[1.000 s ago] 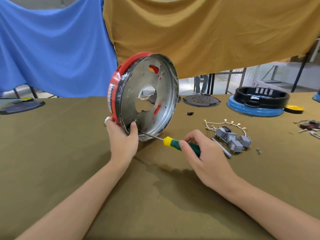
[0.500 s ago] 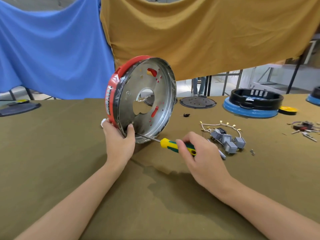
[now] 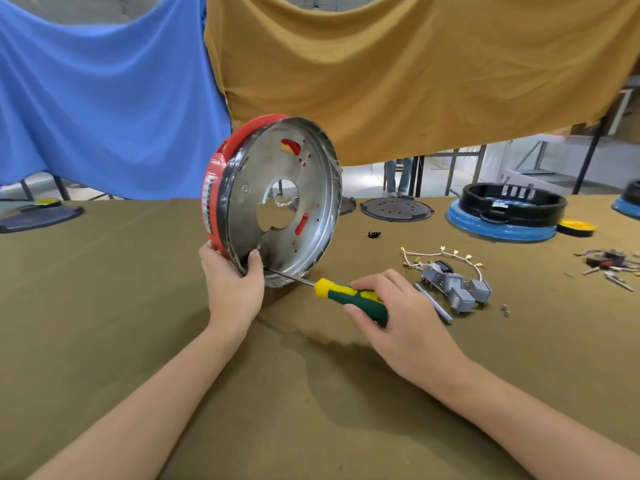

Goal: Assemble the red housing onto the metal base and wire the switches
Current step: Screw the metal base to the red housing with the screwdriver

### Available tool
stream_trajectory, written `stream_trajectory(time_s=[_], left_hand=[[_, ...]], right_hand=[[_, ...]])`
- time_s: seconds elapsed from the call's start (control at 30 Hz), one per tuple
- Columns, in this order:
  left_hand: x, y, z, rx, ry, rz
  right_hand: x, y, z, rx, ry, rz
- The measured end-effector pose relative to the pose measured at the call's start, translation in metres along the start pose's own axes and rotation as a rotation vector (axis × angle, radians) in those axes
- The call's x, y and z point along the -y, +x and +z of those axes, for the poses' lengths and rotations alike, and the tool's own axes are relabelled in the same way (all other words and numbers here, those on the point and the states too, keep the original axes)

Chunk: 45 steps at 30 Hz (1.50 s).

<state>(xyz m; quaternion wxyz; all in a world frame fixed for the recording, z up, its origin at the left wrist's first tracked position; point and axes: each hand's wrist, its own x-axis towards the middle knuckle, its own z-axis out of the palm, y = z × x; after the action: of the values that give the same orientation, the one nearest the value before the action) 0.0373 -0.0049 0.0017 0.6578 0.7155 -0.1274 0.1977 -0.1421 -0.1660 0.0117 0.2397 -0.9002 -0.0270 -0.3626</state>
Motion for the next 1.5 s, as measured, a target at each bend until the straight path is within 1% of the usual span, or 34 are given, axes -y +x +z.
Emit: stream_trajectory(time_s=[0.1,0.17,0.27,0.37,0.47,0.6,0.73,0.8,0.87,0.97,1.0,1.07,1.13,1.17,1.23,1.3,1.33,1.4,1.43,1.47,1.5], left_hand=[[-0.002,-0.003,0.000,0.040,0.018,0.085],[-0.002,-0.004,0.001,0.048,0.019,0.097],[0.000,-0.002,0.001,0.040,-0.009,0.052],[0.003,0.001,0.002,0.027,-0.076,-0.056],[0.004,0.003,0.002,0.025,-0.108,-0.085],[0.004,0.001,0.002,0.067,-0.088,-0.024],[0.002,-0.002,0.002,0.079,-0.066,0.088],[0.003,-0.001,0.003,0.079,-0.070,0.088],[0.005,0.000,0.003,0.081,-0.105,0.045],[0.011,0.004,0.005,0.083,-0.193,-0.066],[0.012,0.005,0.005,0.085,-0.218,-0.096],[0.014,0.007,0.005,0.089,-0.248,-0.125],[0.014,0.006,0.004,0.098,-0.242,-0.104],[0.013,0.004,0.003,0.104,-0.223,-0.074],[0.009,0.001,0.003,0.117,-0.160,0.018],[0.004,-0.003,0.003,0.137,-0.102,0.112],[0.002,-0.005,0.003,0.145,-0.090,0.136],[0.001,-0.005,0.004,0.147,-0.082,0.148],[0.001,-0.005,0.004,0.145,-0.085,0.137],[0.002,-0.004,0.004,0.144,-0.099,0.116],[0.004,-0.003,0.004,0.142,-0.122,0.086]], right_hand=[[0.000,-0.002,0.003,-0.031,0.000,0.008],[-0.001,0.000,0.003,-0.046,0.025,0.055],[-0.002,0.001,0.003,-0.006,0.074,0.054],[0.000,0.000,0.004,0.065,0.072,-0.026],[0.001,0.001,0.004,0.044,0.038,-0.095],[-0.001,0.001,0.000,-0.056,-0.020,-0.077],[0.001,-0.002,0.004,-0.077,-0.034,-0.035],[0.001,-0.001,0.005,-0.082,0.012,0.010],[0.002,0.000,0.002,-0.059,0.043,0.018],[0.005,-0.001,0.000,0.053,-0.002,-0.100],[0.006,0.000,0.000,0.067,-0.017,-0.149],[0.006,0.001,-0.002,0.039,-0.067,-0.250],[0.006,0.001,-0.002,-0.031,-0.127,-0.299],[0.006,0.000,-0.001,-0.072,-0.137,-0.287],[0.008,-0.001,0.001,-0.123,-0.108,-0.207],[0.010,-0.002,0.003,-0.137,-0.023,-0.088],[0.008,-0.002,0.003,-0.133,0.058,-0.005],[0.004,0.001,0.002,-0.091,0.275,0.203],[0.002,0.002,0.001,-0.061,0.348,0.272],[0.001,0.002,0.000,-0.040,0.368,0.287],[0.001,0.003,-0.001,-0.031,0.341,0.256]])
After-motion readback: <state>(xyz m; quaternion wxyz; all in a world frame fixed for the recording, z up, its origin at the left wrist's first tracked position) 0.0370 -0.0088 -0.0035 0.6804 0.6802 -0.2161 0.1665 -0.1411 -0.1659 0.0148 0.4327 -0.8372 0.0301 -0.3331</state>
